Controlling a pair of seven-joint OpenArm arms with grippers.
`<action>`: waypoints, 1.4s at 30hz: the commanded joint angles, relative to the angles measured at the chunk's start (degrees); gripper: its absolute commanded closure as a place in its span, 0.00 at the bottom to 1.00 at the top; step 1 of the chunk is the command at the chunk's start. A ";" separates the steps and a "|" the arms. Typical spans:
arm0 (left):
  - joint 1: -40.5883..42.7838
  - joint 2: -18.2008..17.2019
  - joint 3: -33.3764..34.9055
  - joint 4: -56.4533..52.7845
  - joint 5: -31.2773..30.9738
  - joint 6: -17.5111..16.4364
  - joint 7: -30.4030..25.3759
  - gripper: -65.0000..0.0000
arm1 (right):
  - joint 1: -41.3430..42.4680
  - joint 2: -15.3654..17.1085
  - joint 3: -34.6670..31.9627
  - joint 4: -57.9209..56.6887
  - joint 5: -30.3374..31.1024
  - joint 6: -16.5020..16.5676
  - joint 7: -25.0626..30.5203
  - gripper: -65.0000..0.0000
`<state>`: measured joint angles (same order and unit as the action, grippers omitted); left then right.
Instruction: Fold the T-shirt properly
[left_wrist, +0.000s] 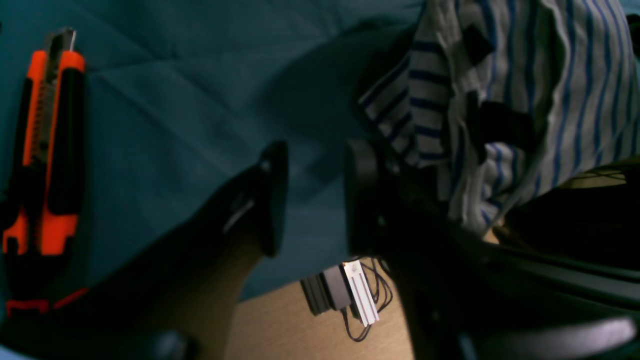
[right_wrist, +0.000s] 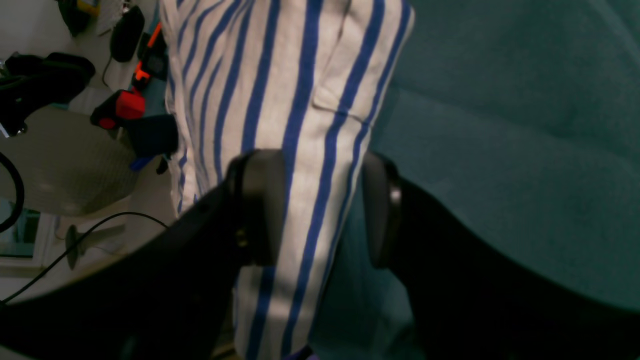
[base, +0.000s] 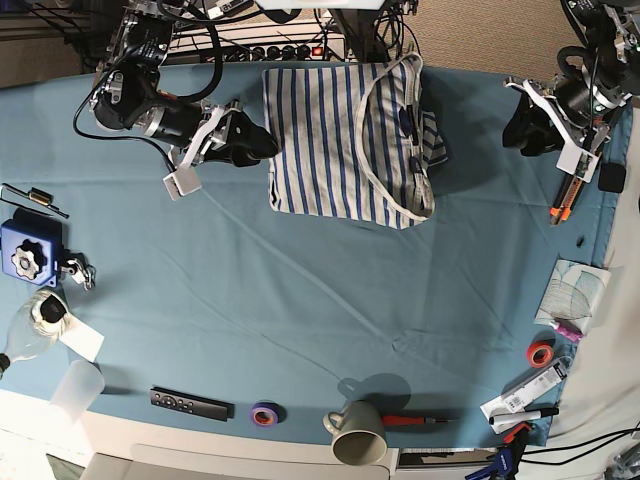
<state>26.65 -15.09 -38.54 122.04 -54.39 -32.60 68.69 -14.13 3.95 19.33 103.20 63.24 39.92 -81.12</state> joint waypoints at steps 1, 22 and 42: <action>0.04 -0.59 -0.22 0.98 -1.99 -0.02 -1.18 0.69 | 0.50 0.33 0.11 0.92 1.60 0.08 1.12 0.60; 2.93 -0.61 -0.22 0.13 2.62 1.75 3.13 0.80 | -3.32 0.50 16.24 9.20 2.25 -0.76 1.12 0.60; 3.45 -0.46 -0.22 -0.17 -5.66 -3.50 -7.08 0.60 | -4.44 0.48 0.72 9.20 -5.27 0.08 1.12 0.60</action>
<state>30.04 -15.07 -38.54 121.01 -58.59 -35.88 62.92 -18.74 3.95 19.68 111.39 55.99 39.92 -81.01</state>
